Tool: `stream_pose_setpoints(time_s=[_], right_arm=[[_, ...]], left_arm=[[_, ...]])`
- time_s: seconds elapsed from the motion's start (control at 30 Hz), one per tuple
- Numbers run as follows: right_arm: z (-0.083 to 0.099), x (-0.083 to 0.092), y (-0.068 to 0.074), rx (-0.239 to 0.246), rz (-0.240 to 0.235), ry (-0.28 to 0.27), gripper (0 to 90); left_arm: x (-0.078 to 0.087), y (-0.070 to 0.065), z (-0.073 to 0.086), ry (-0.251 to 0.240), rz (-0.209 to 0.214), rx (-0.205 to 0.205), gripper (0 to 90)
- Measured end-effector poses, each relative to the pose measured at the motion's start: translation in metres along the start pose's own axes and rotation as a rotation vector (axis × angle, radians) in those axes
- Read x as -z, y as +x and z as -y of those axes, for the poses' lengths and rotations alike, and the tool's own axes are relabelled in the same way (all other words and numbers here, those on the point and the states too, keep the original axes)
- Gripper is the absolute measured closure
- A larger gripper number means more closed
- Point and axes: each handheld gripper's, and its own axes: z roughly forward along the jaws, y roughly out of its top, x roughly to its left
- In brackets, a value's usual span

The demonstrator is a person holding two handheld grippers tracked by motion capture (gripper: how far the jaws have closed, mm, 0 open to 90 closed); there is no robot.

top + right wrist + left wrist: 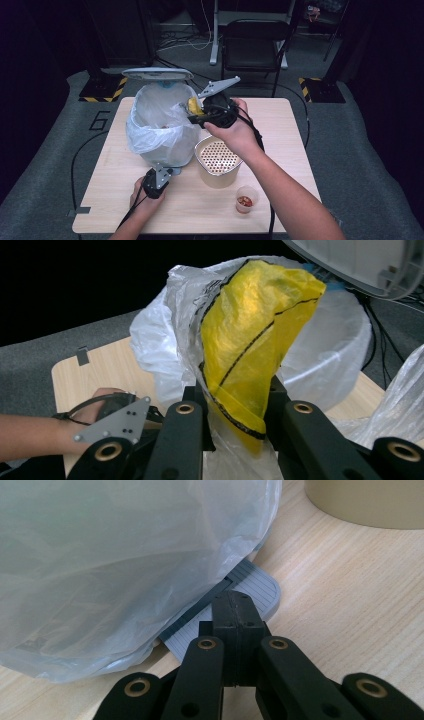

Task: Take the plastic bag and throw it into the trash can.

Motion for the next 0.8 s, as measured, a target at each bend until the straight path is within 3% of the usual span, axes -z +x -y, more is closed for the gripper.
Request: stream_pose_setpoints(time_s=[0.4, 0.8], right_arm=[[-0.012, -0.022, 0.015, 0.012, -0.028, -0.006, 77.8], [-0.020, -0.046, 0.013, 0.022, -0.025, -0.004, 77.8]], left_arm=[[0.000, 0.000, 0.000, 0.001, 0.000, 0.001, 90.0], [0.000, 0.000, 0.000, 0.000, 0.002, 0.004, 90.0]])
